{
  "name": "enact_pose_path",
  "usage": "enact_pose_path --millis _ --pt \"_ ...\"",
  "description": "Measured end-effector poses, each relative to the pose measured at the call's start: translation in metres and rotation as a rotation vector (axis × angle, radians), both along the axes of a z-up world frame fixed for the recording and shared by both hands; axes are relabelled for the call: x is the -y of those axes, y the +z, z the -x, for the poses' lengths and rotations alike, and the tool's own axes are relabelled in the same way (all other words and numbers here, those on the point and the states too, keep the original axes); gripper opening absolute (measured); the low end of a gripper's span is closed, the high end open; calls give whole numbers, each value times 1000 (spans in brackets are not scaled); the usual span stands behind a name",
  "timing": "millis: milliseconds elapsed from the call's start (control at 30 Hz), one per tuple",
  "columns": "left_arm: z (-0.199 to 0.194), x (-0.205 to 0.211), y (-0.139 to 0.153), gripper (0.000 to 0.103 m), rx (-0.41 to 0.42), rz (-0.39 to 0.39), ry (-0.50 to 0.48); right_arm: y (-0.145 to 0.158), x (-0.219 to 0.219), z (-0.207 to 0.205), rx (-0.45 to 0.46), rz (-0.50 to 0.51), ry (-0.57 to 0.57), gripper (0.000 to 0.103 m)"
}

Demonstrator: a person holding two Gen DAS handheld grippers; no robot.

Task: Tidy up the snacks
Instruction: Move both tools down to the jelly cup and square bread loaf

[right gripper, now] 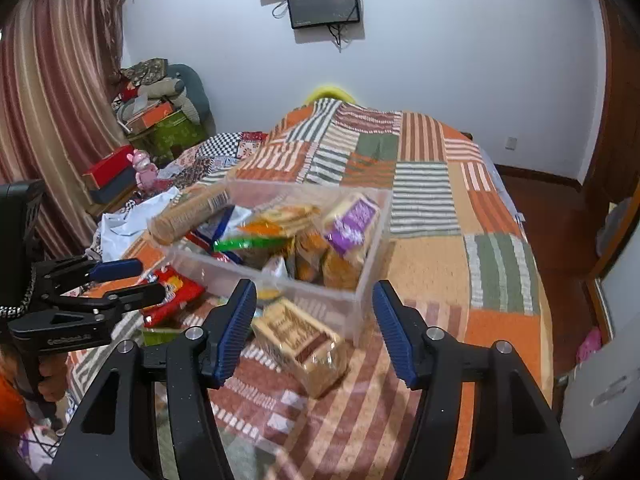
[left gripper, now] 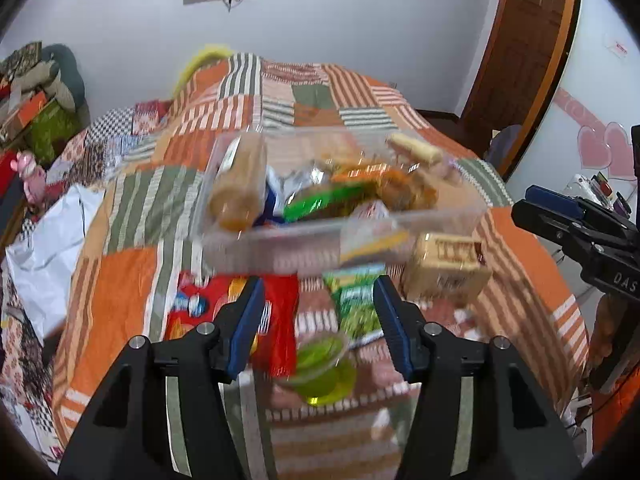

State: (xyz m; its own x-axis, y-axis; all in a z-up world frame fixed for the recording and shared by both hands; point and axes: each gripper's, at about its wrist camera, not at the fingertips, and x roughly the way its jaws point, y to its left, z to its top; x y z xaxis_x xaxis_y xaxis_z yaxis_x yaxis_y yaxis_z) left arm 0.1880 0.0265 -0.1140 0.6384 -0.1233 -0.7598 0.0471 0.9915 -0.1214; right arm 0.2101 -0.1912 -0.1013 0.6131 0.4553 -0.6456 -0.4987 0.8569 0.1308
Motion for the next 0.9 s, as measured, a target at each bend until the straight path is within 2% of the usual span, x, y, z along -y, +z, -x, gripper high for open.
enact_pose_path --millis 300,433,633,700,900 --pt "26 -8 -28 56 -50 41 -21 -30 -6 -2 -88 26 29 59" --pt "31 0 -34 56 -58 30 -60 -43 -17 -12 -124 46 37 62" --pt "37 0 -40 56 -60 22 -51 -55 -23 -16 -167 41 56 62" --pt "38 -3 -41 56 -66 38 -47 -54 -22 -10 -138 60 55 53" --pt "41 -4 -52 56 -98 62 -40 -51 -12 5 -134 35 67 39"
